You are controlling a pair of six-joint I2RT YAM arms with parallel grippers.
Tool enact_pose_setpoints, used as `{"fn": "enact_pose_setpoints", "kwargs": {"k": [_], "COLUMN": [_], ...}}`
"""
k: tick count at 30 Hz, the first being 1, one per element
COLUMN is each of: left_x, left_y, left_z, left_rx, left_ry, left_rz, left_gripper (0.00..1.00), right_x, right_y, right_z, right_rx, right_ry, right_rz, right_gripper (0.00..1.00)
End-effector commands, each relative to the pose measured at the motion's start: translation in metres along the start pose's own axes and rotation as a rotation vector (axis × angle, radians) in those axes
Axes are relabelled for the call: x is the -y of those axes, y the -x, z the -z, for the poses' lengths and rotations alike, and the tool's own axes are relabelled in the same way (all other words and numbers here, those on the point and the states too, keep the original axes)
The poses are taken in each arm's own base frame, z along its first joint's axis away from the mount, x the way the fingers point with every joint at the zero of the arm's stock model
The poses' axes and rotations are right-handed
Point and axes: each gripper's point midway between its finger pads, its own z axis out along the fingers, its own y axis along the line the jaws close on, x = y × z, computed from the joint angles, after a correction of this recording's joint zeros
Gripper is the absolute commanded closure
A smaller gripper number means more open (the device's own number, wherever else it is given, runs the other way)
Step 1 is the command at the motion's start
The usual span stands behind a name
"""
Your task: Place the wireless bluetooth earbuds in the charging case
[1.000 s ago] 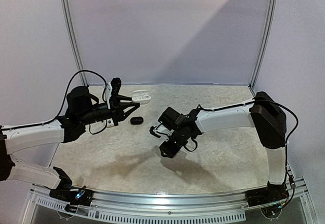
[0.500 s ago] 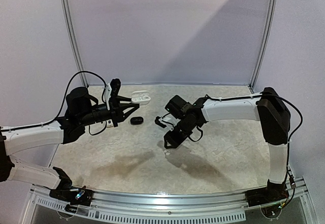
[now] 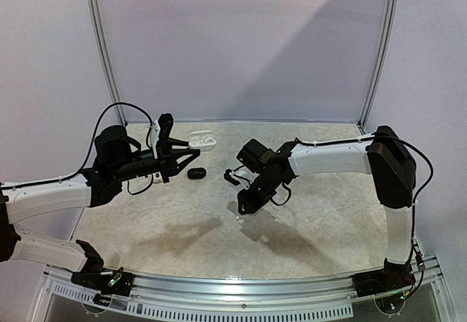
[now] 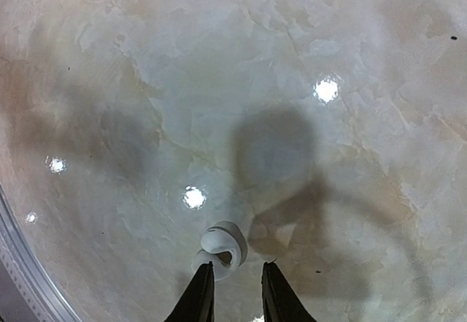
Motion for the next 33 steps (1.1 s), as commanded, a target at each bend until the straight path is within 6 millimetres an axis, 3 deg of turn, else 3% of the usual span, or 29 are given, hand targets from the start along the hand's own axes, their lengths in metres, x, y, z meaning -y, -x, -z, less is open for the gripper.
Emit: {"fn": "enact_pose_setpoints", "kwargs": {"k": [1,7,19,33], "left_x": [0.005,0.005,0.006,0.007], "left_y": [0.0,0.001,0.0,-0.002], "left_z": [0.002,0.003,0.003,0.004], "left_rx": [0.006,0.007,0.004,0.003], "left_ry": [-0.004,-0.004,-0.01,-0.009], "left_rz": [-0.013,-0.013,-0.012,-0.033], "left_gripper": [1.0,1.0,1.0,1.0], "right_x": [0.008,0.009,-0.007,-0.022], "right_y": [-0.012,-0.02,-0.026,-0.026], "right_z": [-0.016,-0.025,-0.03,-0.026], "right_rx": [-0.045,-0.069,-0.081,-0.096], "right_ry": [-0.006,-0.001,0.051,0.104], "right_rz": [-0.031,-0.043,-0.047,-0.041], "right_gripper": [0.77,0.74,0.74,0.84]}}
